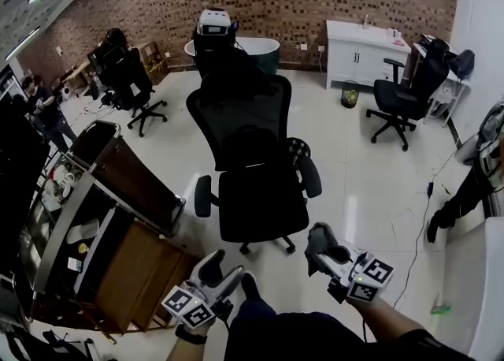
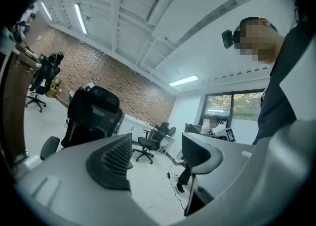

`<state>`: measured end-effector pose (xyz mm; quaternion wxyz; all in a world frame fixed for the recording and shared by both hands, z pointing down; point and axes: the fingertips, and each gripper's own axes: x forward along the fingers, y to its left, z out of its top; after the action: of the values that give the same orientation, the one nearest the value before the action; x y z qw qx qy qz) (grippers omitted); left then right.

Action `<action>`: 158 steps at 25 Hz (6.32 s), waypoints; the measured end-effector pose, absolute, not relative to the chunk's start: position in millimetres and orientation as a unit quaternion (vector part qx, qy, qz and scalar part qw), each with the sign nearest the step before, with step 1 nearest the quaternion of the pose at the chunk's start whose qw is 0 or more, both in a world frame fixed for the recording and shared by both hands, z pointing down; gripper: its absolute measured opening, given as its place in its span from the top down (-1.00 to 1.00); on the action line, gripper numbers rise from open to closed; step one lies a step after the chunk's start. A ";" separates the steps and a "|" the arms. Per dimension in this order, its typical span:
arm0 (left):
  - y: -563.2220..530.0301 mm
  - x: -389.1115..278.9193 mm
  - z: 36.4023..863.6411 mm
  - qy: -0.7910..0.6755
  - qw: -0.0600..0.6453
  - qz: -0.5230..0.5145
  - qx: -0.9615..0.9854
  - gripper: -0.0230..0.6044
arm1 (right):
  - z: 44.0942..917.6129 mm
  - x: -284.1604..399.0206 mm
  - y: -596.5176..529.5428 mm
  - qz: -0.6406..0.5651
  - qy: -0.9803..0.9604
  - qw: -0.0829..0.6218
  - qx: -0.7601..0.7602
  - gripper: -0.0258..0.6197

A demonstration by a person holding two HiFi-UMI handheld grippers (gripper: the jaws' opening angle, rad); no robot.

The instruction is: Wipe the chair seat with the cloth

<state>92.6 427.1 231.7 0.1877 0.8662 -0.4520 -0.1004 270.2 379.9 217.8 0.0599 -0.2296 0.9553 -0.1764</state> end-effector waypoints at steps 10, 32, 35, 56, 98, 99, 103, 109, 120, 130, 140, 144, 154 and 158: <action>322.8 41.9 235.0 -0.412 0.182 -0.107 0.886 -0.15 | 217.4 209.9 295.1 -0.160 0.953 0.051 -0.254 0.83; 132.7 -102.2 264.9 -0.371 0.238 -0.099 0.892 -0.15 | 254.5 66.6 86.4 -0.196 0.932 -0.003 -0.304 0.83; 112.4 -102.0 285.9 -0.381 0.261 -0.097 0.882 -0.15 | 285.4 53.3 56.7 -0.215 0.934 -0.029 -0.283 0.83; 10.4 -135.7 492.0 -0.432 0.371 -0.082 0.818 -0.15 | 723.5 -160.9 -114.3 -0.274 0.889 -0.335 -0.147 0.83; 7.4 -108.6 539.6 -0.415 0.395 -0.076 0.816 -0.15 | 831.8 -46.5 -167.9 -0.214 0.847 -0.441 -0.204 0.83; 9.4 -110.6 539.8 -0.417 0.395 -0.075 0.815 -0.15 | 830.1 -77.6 -153.2 -0.212 0.857 -0.433 -0.182 0.83; 17.3 -118.6 539.0 -0.427 0.394 -0.077 0.810 -0.15 | 830.8 -173.0 -103.6 -0.194 0.877 -0.423 -0.115 0.83; 32.2 -125.5 550.8 -0.433 0.400 -0.071 0.805 -0.15 | 845.4 -208.2 -79.4 -0.185 0.881 -0.427 -0.086 0.83; 31.8 -97.2 546.9 -0.415 0.404 -0.072 0.812 -0.15 | 873.5 -17.6 -111.7 -0.170 0.826 -0.515 -0.153 0.83; 32.0 -74.5 536.8 -0.397 0.400 -0.066 0.823 -0.15 | 858.4 110.9 -154.3 -0.148 0.772 -0.572 -0.233 0.83; 47.6 -87.0 530.3 -0.417 0.396 -0.060 0.816 -0.15 | 829.3 -112.6 -18.3 -0.180 0.860 -0.472 -0.077 0.83; 55.4 -91.0 533.2 -0.421 0.395 -0.059 0.814 -0.15 | 840.2 -152.1 29.9 -0.147 0.860 -0.489 -0.017 0.83; 57.7 -73.1 529.8 -0.406 0.402 -0.063 0.818 -0.15 | 877.4 24.5 -0.7 -0.125 0.811 -0.568 -0.064 0.83; 49.9 -61.3 519.2 -0.396 0.397 -0.064 0.825 -0.15 | 870.8 113.8 -29.0 -0.134 0.782 -0.598 -0.115 0.83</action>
<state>-61.3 49.9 519.2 0.3970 0.8253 -0.3964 -0.0644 113.8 -29.0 870.8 -0.5979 -0.1153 0.7818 -0.1344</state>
